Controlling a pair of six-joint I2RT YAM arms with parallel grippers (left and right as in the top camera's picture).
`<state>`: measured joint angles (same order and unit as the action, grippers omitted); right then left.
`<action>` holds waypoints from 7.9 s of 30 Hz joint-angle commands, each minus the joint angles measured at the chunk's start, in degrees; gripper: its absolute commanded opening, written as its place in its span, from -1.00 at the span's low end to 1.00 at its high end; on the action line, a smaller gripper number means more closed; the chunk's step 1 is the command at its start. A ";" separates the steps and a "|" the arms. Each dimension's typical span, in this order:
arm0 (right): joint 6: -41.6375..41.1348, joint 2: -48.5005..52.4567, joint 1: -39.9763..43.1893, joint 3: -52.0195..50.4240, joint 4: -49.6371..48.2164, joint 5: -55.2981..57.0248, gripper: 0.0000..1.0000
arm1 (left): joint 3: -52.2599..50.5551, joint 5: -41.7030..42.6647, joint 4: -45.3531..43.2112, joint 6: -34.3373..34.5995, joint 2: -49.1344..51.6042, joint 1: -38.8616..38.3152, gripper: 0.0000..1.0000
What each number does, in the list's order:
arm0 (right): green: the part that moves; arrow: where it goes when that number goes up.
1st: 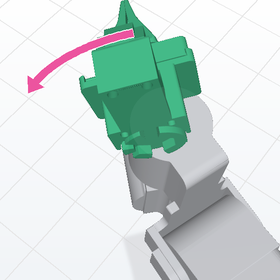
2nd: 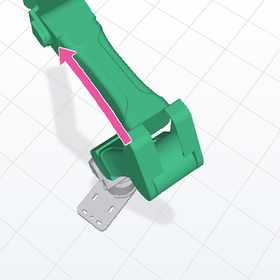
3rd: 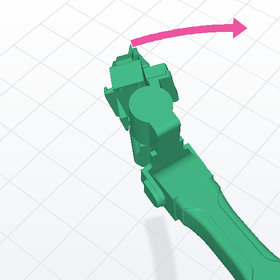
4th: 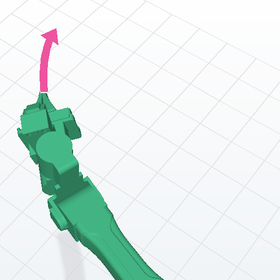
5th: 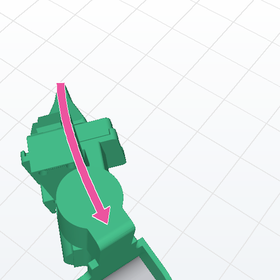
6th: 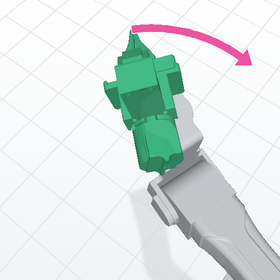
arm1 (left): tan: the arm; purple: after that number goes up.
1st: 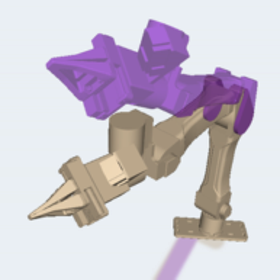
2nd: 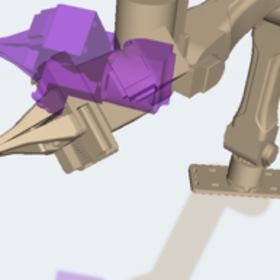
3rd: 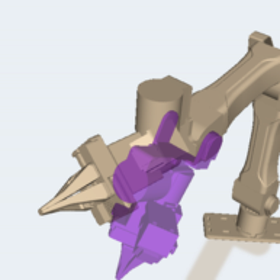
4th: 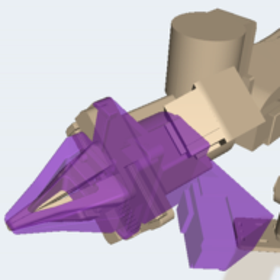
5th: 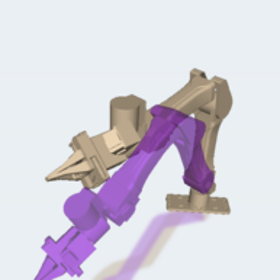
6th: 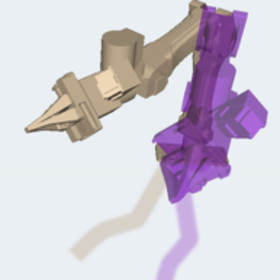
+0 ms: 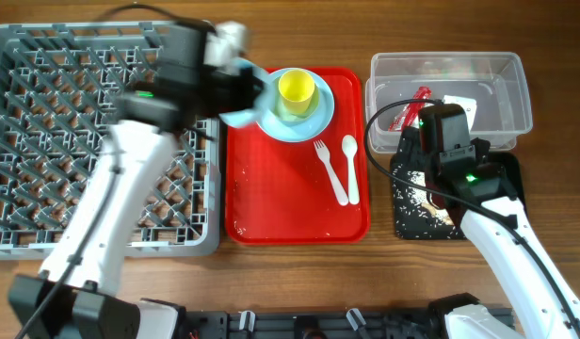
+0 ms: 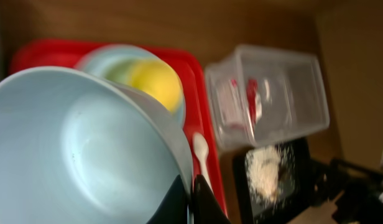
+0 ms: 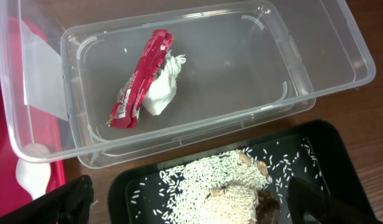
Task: Sort waste into correct bins and load items into the dishwasher rack
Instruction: 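Lift the blue bowl with the left gripper and carry it to the rack, then lower the blue bowl into the rack's back row and release it, then move the left gripper over the yellow cup on the plate, then lower the left gripper and grasp the yellow cup, then lift the yellow cup and carry it left to the rack, then lower the yellow cup into the rack beside the blue bowl and release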
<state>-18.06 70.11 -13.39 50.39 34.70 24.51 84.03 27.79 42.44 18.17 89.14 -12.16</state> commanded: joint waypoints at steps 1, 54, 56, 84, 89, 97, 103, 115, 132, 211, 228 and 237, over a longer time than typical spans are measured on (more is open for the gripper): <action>0.02 0.09 0.09 0.52 -0.07 0.94 0.98 | 0.31 30.82 -3.26 -6.25 2.64 15.80 -0.92; 0.00 0.09 0.09 0.52 -0.07 0.94 0.98 | 0.33 56.35 -57.96 22.82 30.27 39.43 0.99; 0.02 0.09 0.09 0.52 -0.07 0.94 0.99 | 0.33 56.33 -57.94 22.82 27.02 39.43 0.99; 0.02 0.09 0.09 0.52 -0.07 0.94 0.99 | 2.45 -12.50 -20.57 9.20 20.44 -4.72 0.97; 0.00 0.09 0.09 0.52 -0.09 0.94 0.99 | 3.26 -12.87 -18.75 8.50 20.41 -4.87 0.99; 0.02 0.09 0.09 0.52 -0.09 0.94 1.00 | 3.19 -12.96 -15.34 7.93 20.48 -6.16 -0.41; 0.02 0.09 0.09 0.52 -0.07 0.94 0.99 | 3.19 -23.02 -15.21 7.93 20.50 -10.43 -0.73; 0.02 0.09 0.09 0.52 -0.07 0.94 0.99 | 3.19 -27.67 -20.90 7.67 20.55 -16.98 -0.31; 0.02 0.09 0.09 0.52 -0.09 0.94 0.99 | 39.21 -21.00 8.79 4.68 25.59 -13.38 -0.26; 0.02 0.09 0.09 0.52 -0.07 0.94 0.99 | 36.76 22.67 33.90 -11.39 17.38 17.53 -0.92; 0.02 0.09 0.09 0.52 -0.07 0.94 0.99 | 8.24 53.64 30.47 -37.48 25.31 32.85 -0.92; 0.02 0.09 0.09 0.52 -0.07 0.94 1.00 | -1.01 53.83 21.73 -37.46 25.31 32.79 -0.92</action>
<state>-18.06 70.19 -13.39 50.39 34.70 24.49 86.91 79.68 66.41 -17.93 114.39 20.32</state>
